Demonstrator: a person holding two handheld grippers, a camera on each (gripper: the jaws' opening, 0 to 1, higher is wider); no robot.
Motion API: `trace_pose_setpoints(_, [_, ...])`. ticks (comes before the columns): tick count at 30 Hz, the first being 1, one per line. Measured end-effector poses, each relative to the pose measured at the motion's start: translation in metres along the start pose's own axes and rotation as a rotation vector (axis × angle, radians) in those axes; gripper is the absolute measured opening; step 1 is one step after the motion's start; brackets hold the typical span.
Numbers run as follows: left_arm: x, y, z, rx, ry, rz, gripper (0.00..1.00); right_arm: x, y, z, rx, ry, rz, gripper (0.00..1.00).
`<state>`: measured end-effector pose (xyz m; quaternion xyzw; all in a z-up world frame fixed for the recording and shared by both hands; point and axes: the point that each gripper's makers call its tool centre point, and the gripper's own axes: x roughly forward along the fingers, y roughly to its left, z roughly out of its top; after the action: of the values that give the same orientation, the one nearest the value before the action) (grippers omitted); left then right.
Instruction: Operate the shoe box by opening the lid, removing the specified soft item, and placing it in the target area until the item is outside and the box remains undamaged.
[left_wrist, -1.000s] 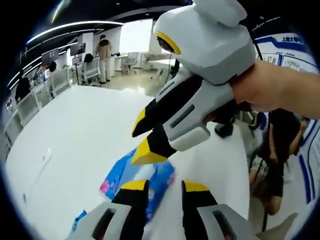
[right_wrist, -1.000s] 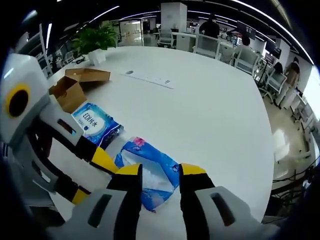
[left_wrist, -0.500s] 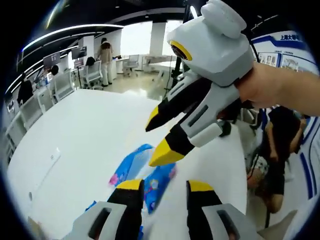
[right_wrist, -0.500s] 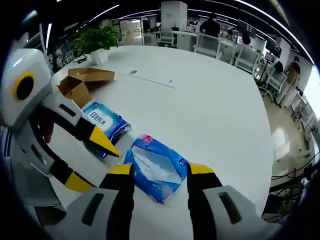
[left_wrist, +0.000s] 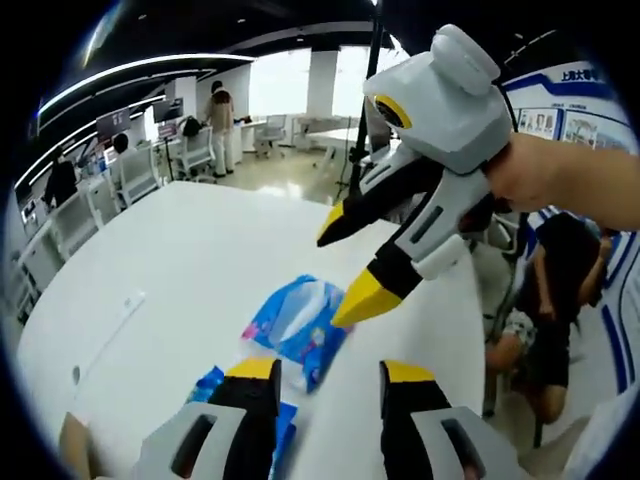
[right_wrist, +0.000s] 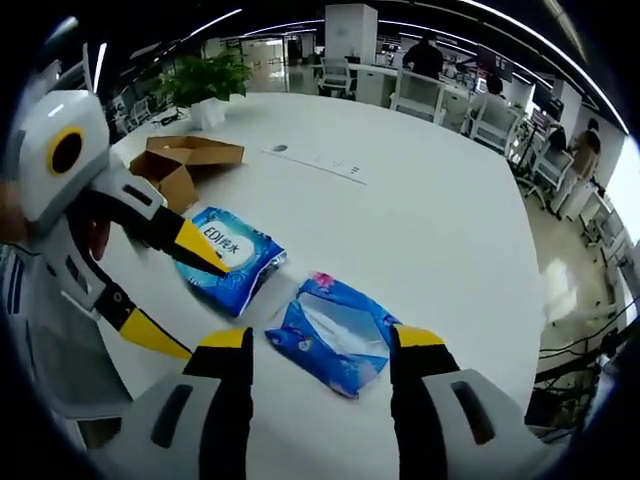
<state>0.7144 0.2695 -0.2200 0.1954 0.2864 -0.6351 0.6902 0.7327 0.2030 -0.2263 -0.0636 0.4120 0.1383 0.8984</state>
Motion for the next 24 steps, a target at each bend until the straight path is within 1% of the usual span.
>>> trace_pose_setpoints(1, [-0.003,0.0,-0.001,0.001,-0.002,0.0,0.4,-0.004,0.007,0.001,-0.002,-0.001,-0.002,0.53])
trace_pose_setpoints(5, [-0.021,0.0,-0.003,0.004,-0.017,0.006,0.4,-0.005,0.014,0.005,-0.002,-0.004,-0.005,0.52])
trace_pose_setpoints(7, [-0.031,0.001,-0.005,0.004,-0.025,0.006,0.4,-0.005,0.019,0.009,-0.005,-0.005,-0.004,0.52])
trace_pose_setpoints(10, [-0.05,0.005,-0.011,0.0,-0.037,0.021,0.4,-0.006,0.033,0.015,-0.011,-0.009,-0.002,0.52])
trace_pose_setpoints(14, [-0.072,0.014,-0.026,-0.011,-0.042,0.041,0.4,-0.001,0.048,0.026,-0.026,-0.011,0.005,0.52])
trace_pose_setpoints(15, [-0.077,0.017,-0.03,-0.013,-0.04,0.046,0.4,0.0,0.056,0.03,-0.033,-0.012,0.008,0.52])
trace_pose_setpoints(16, [-0.082,0.02,-0.033,-0.016,-0.04,0.051,0.4,0.0,0.058,0.031,-0.036,-0.012,0.009,0.52])
trace_pose_setpoints(19, [-0.101,0.029,-0.049,-0.033,-0.035,0.07,0.4,0.006,0.076,0.043,-0.044,-0.017,0.017,0.51])
trace_pose_setpoints(21, [-0.11,0.032,-0.056,-0.04,-0.034,0.076,0.4,0.009,0.087,0.049,-0.052,-0.019,0.023,0.51])
trace_pose_setpoints(22, [-0.116,0.039,-0.059,-0.041,-0.036,0.083,0.4,0.012,0.094,0.053,-0.06,-0.018,0.026,0.51])
trace_pose_setpoints(23, [-0.12,0.042,-0.061,-0.044,-0.037,0.087,0.4,0.015,0.099,0.057,-0.064,-0.019,0.03,0.51])
trace_pose_setpoints(24, [-0.127,0.04,-0.066,-0.048,-0.039,0.091,0.4,0.016,0.103,0.06,-0.066,-0.02,0.033,0.51])
